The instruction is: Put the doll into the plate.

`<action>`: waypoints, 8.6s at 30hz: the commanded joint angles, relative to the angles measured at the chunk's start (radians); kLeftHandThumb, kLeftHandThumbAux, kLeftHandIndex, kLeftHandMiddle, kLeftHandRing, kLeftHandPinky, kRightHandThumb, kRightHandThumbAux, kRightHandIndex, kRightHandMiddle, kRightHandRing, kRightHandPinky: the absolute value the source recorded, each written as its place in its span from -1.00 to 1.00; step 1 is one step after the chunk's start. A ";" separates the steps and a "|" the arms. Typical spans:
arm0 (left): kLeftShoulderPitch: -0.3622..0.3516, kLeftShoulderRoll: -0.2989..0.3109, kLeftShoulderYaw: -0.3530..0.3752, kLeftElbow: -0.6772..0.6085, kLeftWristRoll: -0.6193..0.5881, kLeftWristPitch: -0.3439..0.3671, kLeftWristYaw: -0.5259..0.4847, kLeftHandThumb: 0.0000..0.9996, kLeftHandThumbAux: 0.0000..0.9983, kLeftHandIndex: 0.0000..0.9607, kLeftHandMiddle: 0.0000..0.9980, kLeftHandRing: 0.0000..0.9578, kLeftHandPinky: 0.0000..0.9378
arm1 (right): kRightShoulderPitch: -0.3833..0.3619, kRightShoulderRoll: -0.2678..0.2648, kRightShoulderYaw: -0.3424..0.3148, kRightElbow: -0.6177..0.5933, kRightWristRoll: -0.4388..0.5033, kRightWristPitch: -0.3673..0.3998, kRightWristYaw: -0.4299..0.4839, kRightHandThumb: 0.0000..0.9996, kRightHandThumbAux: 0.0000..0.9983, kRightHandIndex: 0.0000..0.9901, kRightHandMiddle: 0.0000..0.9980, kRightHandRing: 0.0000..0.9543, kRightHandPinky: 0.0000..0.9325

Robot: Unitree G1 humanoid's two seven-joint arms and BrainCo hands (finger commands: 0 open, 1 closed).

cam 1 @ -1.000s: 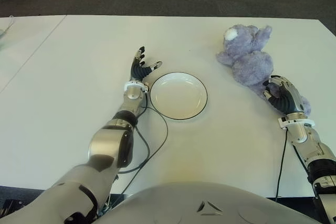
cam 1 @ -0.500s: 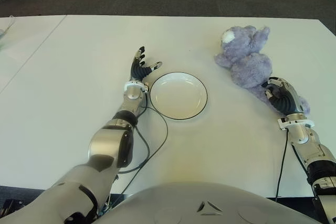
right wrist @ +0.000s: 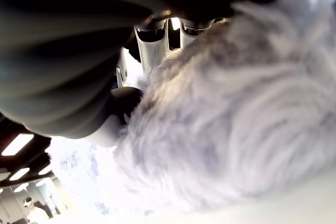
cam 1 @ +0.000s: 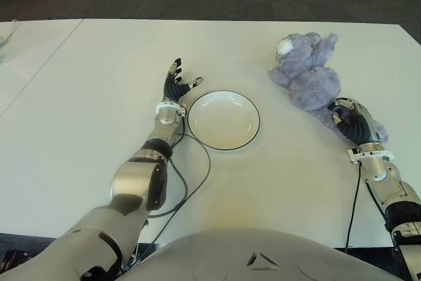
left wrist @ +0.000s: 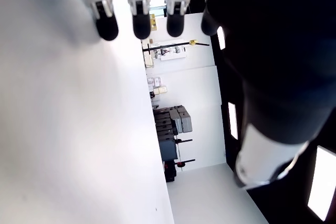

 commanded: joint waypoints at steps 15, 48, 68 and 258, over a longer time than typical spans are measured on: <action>0.175 -0.039 -0.012 0.110 0.008 0.116 -0.009 -1.00 0.60 -0.89 -0.88 -0.86 -0.77 | 0.044 0.022 0.029 0.059 -0.025 -0.009 0.035 0.66 0.36 -0.21 0.09 0.14 0.24; 0.179 -0.034 -0.011 0.105 0.005 0.093 -0.017 -1.00 0.58 -0.90 -0.88 -0.86 -0.78 | 0.412 -0.064 -0.156 -0.424 0.039 0.069 0.197 0.41 0.41 -0.13 0.45 0.60 0.78; 0.176 -0.027 -0.018 0.109 0.014 0.110 -0.010 -1.00 0.57 -0.90 -0.87 -0.85 -0.77 | 0.391 0.019 -0.198 -0.478 0.048 0.096 0.161 0.40 0.42 -0.13 0.50 0.65 0.80; 0.171 -0.048 -0.002 0.111 -0.001 0.107 -0.030 -1.00 0.64 -0.85 -0.84 -0.83 -0.76 | 0.210 -0.058 -0.087 -0.850 -0.049 0.349 0.711 -0.47 -0.36 -1.00 -1.00 -1.00 -1.00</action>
